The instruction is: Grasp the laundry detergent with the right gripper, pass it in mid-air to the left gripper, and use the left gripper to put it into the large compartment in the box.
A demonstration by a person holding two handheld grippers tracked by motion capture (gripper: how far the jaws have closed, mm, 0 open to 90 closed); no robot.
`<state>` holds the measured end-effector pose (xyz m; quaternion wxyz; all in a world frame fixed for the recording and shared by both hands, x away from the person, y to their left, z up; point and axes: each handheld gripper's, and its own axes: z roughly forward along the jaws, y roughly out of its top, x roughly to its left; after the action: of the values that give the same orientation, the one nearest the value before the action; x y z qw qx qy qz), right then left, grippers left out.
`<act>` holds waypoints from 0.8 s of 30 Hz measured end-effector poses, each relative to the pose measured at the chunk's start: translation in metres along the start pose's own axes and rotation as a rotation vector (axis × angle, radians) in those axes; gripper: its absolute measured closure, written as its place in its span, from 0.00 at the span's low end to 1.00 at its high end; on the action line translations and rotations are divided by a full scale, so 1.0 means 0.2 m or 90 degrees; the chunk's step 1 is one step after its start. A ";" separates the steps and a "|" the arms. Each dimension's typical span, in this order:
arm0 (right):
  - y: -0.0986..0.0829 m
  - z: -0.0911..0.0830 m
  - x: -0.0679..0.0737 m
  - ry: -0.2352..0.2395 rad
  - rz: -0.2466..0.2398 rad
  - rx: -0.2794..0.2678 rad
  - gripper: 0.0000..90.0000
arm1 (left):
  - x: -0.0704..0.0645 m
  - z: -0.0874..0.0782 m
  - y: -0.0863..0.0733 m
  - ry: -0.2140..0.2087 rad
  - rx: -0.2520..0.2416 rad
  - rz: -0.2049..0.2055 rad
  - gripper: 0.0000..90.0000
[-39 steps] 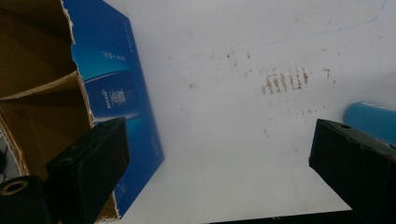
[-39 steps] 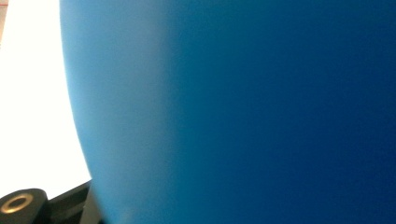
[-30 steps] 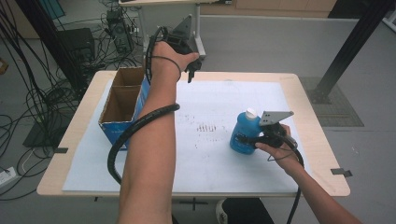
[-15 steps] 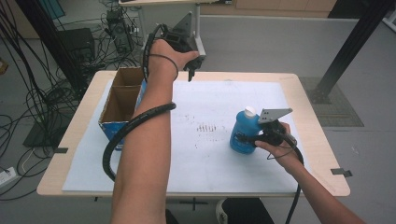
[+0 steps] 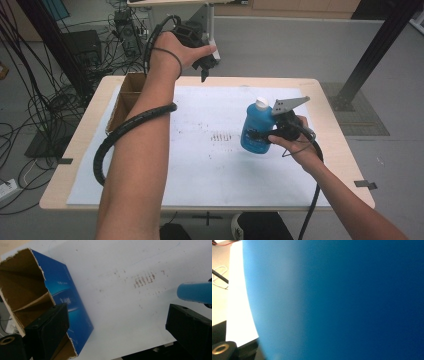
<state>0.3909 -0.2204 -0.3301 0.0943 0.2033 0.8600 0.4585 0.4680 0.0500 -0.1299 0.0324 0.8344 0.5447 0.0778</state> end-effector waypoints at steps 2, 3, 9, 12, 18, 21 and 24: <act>0.06 0.00 0.00 0.005 -0.003 0.005 0.49 | 0.00 -0.03 0.00 0.000 -0.012 0.023 0.06; 0.09 0.00 -0.01 0.007 -0.004 0.006 0.49 | 0.00 -0.04 -0.01 -0.003 -0.015 0.032 0.06; 0.24 0.03 -0.03 0.026 -0.016 0.010 0.49 | 0.01 -0.12 -0.03 0.003 -0.033 0.091 0.06; 0.32 0.06 -0.04 0.039 -0.017 0.008 0.49 | 0.01 -0.15 -0.04 0.006 -0.045 0.129 0.06; 0.41 0.10 -0.05 0.059 -0.023 0.018 0.49 | 0.03 -0.20 -0.06 0.006 -0.058 0.169 0.06; 0.47 0.13 -0.06 0.073 -0.028 0.020 0.49 | 0.03 -0.22 -0.07 0.010 -0.062 0.200 0.06; 0.53 0.17 -0.06 0.091 -0.036 0.021 0.49 | 0.02 -0.25 -0.08 0.009 -0.070 0.238 0.06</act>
<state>0.4422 -0.1480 -0.2620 0.0426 0.1470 0.8774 0.4546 0.4469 0.0584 -0.0832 0.0589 0.9174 0.3755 0.1182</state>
